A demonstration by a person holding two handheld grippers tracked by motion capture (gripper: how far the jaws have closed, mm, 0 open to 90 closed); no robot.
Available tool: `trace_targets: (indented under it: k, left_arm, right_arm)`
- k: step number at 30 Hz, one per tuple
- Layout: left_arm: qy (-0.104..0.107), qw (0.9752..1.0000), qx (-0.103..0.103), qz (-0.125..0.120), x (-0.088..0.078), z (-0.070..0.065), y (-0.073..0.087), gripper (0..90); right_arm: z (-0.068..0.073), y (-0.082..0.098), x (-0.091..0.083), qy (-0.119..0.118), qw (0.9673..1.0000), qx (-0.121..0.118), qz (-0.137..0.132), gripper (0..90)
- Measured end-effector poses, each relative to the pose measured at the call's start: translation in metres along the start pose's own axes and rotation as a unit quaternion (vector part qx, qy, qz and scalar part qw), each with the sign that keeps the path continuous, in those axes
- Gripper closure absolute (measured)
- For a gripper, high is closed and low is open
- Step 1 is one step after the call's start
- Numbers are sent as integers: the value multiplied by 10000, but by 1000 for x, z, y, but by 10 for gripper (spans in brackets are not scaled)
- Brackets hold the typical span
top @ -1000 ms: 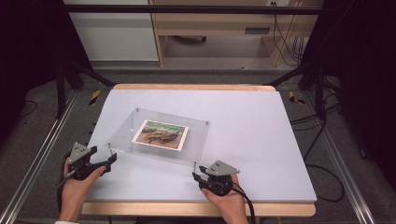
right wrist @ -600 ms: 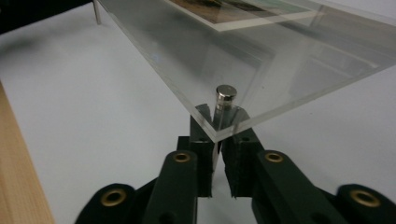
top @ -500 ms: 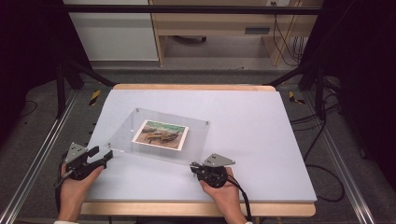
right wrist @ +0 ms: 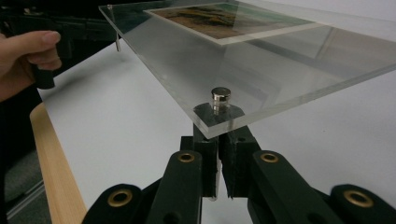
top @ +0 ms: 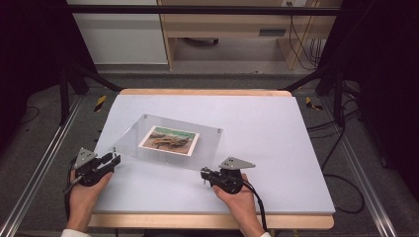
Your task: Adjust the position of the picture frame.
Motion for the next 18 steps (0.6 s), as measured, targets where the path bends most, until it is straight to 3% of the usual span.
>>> trace_targets:
  k: [7,11,15,18]
  left_arm:
    - [204,9991,95,-351,2,0,-6,743]
    - [263,9987,184,-394,9,0,-8,790]
    - [317,9981,-14,-522,8,2,-11,839]
    - [243,9986,-64,-474,8,0,-12,841]
  right_arm:
    - [-2,-2,-1,27,10000,20,48,852]
    - [-3,-2,-1,56,10000,-6,62,853]
    - [-2,-3,-2,82,10000,-4,-42,851]
    - [0,-3,-2,190,9997,-53,-131,841]
Point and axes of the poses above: each handheld gripper's, and its own axes: x roughly forward along the jaws, y roughly out of its underside, z roughly to its left, the point moved 2 cm from there along x, roughly forward along the jaws, and after that the axes turned 8 degrees about y, right-handed, at the moved point
